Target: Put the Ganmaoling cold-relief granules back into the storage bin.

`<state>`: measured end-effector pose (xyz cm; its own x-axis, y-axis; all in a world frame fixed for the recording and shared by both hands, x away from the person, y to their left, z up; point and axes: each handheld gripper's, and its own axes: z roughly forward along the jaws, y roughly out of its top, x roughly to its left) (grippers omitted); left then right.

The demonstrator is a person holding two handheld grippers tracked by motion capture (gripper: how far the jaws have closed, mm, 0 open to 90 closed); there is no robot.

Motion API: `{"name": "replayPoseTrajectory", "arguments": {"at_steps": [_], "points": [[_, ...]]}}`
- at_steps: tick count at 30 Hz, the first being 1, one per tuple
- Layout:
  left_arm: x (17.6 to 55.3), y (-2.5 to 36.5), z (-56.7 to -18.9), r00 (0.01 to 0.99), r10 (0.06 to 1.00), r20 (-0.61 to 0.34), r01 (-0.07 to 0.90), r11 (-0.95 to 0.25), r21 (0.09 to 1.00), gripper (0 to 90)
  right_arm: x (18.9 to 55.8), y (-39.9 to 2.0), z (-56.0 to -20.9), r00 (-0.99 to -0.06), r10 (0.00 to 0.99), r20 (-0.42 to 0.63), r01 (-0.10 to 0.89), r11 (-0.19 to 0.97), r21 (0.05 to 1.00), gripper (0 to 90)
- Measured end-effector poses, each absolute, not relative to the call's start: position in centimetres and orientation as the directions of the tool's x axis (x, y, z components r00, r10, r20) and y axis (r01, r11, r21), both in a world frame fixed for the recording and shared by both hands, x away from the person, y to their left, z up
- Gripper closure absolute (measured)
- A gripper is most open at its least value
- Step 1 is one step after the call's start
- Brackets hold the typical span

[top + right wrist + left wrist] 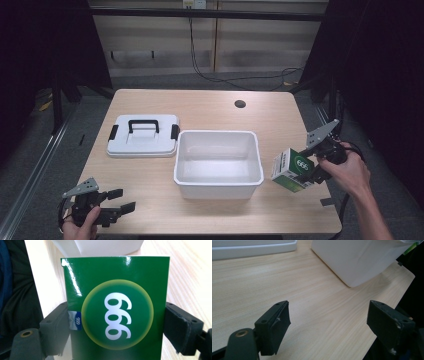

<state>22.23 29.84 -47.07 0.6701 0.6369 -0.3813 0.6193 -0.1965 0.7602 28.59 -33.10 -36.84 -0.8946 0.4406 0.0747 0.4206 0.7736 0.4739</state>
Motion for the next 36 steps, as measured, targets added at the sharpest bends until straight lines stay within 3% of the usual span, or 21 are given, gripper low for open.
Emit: {"name": "replayPoseTrajectory", "arguments": {"at_steps": [36], "points": [[22.2, 29.8, -47.0, 0.672, 0.637, -0.378, 0.616, -0.196, 0.763, 18.6, 28.1, -34.1, -31.1, -0.888, 0.46, -0.014, 0.323, 0.644, 0.693, 16.5]]}}
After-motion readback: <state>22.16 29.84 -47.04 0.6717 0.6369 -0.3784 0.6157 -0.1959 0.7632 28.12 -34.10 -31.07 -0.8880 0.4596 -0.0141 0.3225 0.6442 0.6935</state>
